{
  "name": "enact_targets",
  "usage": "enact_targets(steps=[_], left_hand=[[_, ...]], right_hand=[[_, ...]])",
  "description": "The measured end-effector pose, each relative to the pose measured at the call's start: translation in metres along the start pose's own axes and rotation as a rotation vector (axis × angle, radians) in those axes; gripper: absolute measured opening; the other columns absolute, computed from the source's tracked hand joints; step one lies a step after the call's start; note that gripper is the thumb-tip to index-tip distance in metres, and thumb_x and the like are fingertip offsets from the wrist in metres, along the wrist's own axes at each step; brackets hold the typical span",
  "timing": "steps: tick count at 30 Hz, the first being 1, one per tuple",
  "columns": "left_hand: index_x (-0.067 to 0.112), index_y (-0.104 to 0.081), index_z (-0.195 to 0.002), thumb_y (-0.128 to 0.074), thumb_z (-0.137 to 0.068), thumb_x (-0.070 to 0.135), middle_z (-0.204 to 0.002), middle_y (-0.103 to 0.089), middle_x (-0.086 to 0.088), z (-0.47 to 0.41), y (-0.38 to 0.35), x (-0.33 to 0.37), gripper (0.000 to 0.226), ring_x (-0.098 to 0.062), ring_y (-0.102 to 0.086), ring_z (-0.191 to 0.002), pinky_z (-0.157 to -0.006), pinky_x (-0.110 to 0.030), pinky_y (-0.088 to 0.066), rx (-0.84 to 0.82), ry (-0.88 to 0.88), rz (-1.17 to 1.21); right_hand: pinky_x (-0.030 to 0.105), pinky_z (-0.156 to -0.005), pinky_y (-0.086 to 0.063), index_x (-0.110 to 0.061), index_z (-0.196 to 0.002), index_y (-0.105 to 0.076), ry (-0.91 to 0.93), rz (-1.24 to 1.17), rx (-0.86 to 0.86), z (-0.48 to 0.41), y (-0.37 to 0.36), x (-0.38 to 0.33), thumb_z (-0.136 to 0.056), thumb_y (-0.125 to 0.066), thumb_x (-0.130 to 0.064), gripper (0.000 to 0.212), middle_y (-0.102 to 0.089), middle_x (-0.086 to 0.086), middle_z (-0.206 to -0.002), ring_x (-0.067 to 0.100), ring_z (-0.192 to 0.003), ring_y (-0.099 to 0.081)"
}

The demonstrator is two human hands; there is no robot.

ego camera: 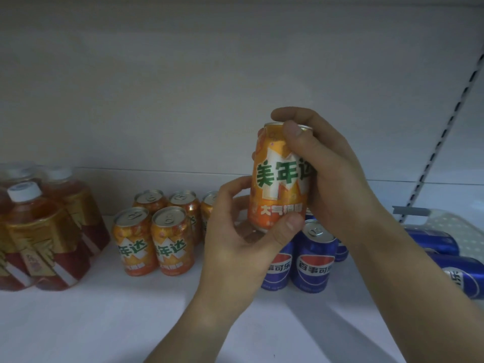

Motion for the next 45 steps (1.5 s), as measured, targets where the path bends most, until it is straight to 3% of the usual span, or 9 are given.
enact_targets(steps=[5, 15, 21, 24, 31, 35, 39, 42, 45], left_hand=[[0.024, -0.056, -0.132, -0.078, -0.071, 0.038, -0.119, -0.073, 0.000, 0.000, -0.001, -0.003, 0.066, -0.019, -0.072, -0.107, -0.087, -0.039, -0.061, -0.073, 0.032, 0.052], [0.022, -0.055, -0.137, -0.077, -0.081, 0.033, -0.128, -0.069, 0.000, -0.001, 0.000, -0.004, 0.061, -0.021, -0.067, -0.118, -0.096, -0.046, -0.057, -0.042, 0.014, 0.053], [0.026, -0.051, -0.143, -0.074, -0.089, 0.018, -0.133, -0.067, 0.002, -0.011, 0.011, 0.004, 0.059, -0.019, -0.065, -0.122, -0.100, -0.051, -0.053, 0.025, -0.071, 0.051], [0.028, -0.051, -0.143, -0.066, -0.094, 0.009, -0.135, -0.065, 0.004, -0.013, 0.014, 0.004, 0.055, -0.021, -0.064, -0.123, -0.101, -0.053, -0.053, 0.011, -0.061, 0.047], [0.018, -0.055, -0.139, -0.065, -0.091, -0.003, -0.131, -0.067, -0.009, -0.012, 0.018, 0.008, 0.053, -0.025, -0.067, -0.115, -0.081, -0.034, -0.055, 0.047, -0.114, 0.096], [0.014, -0.059, -0.134, -0.068, -0.088, -0.005, -0.126, -0.071, -0.003, -0.011, 0.021, 0.010, 0.051, -0.023, -0.066, -0.119, -0.095, -0.044, -0.056, 0.091, -0.133, 0.060], [0.015, -0.059, -0.133, -0.068, -0.087, -0.009, -0.125, -0.071, 0.000, -0.012, 0.023, 0.015, 0.052, -0.018, -0.066, -0.119, -0.090, -0.031, -0.057, 0.119, -0.144, 0.040], [0.014, -0.053, -0.141, -0.064, -0.088, -0.012, -0.132, -0.067, -0.010, -0.014, 0.027, 0.008, 0.060, -0.027, -0.065, -0.121, -0.089, -0.038, -0.056, 0.081, 0.009, 0.254], [0.010, -0.053, -0.139, -0.065, -0.092, 0.004, -0.135, -0.062, -0.020, -0.011, 0.024, 0.007, 0.049, -0.036, -0.062, -0.122, -0.099, -0.046, -0.051, -0.165, 0.285, 0.728]], right_hand=[[0.047, -0.085, -0.060, -0.013, -0.129, -0.064, -0.043, -0.045, -0.017, -0.002, 0.002, -0.001, -0.094, -0.059, -0.034, 0.041, -0.071, 0.015, -0.124, 0.039, -0.111, -0.070], [0.048, -0.094, -0.058, -0.014, -0.137, -0.060, -0.064, -0.019, -0.099, -0.002, 0.004, 0.003, -0.095, -0.057, -0.036, 0.048, -0.072, 0.011, -0.127, 0.033, -0.116, -0.070], [0.044, -0.100, -0.058, -0.014, -0.141, -0.054, 0.092, 0.392, -0.260, 0.003, -0.001, -0.006, -0.078, -0.086, -0.007, 0.071, -0.071, 0.000, -0.126, 0.019, -0.118, -0.069], [0.043, -0.102, -0.056, -0.015, -0.140, -0.053, 0.211, 0.460, -0.235, 0.005, -0.008, -0.010, -0.070, -0.090, -0.012, 0.079, -0.068, -0.007, -0.129, 0.016, -0.124, -0.065], [0.027, -0.098, -0.054, -0.015, -0.132, -0.057, 0.405, 0.604, -0.214, 0.018, -0.022, -0.027, -0.068, -0.094, -0.005, 0.075, -0.068, -0.009, -0.123, 0.016, -0.119, -0.066], [0.024, -0.097, -0.052, -0.020, -0.130, -0.058, 0.414, 0.663, -0.250, 0.024, -0.032, -0.029, -0.067, -0.092, -0.003, 0.073, -0.067, -0.014, -0.119, 0.013, -0.118, -0.065], [0.020, -0.093, -0.051, -0.026, -0.129, -0.058, 0.414, 0.695, -0.237, 0.024, -0.033, -0.029, -0.067, -0.093, -0.010, 0.074, -0.066, -0.015, -0.120, 0.012, -0.117, -0.064], [0.023, -0.089, -0.053, -0.027, -0.127, -0.056, 0.435, 0.683, -0.212, 0.025, -0.035, -0.029, -0.067, -0.093, -0.012, 0.073, -0.066, -0.012, -0.119, 0.014, -0.114, -0.064], [0.032, -0.087, -0.059, -0.023, -0.124, -0.050, 0.453, 0.549, -0.184, 0.021, -0.030, -0.029, -0.067, -0.093, -0.004, 0.074, -0.065, -0.010, -0.121, 0.016, -0.116, -0.066]])
Point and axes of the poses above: each hand's wrist, its own z-axis away from the middle knuckle, its own y-axis out of the back of the hand, x = y × z, the point moved 4 cm from there along -z, towards the middle knuckle
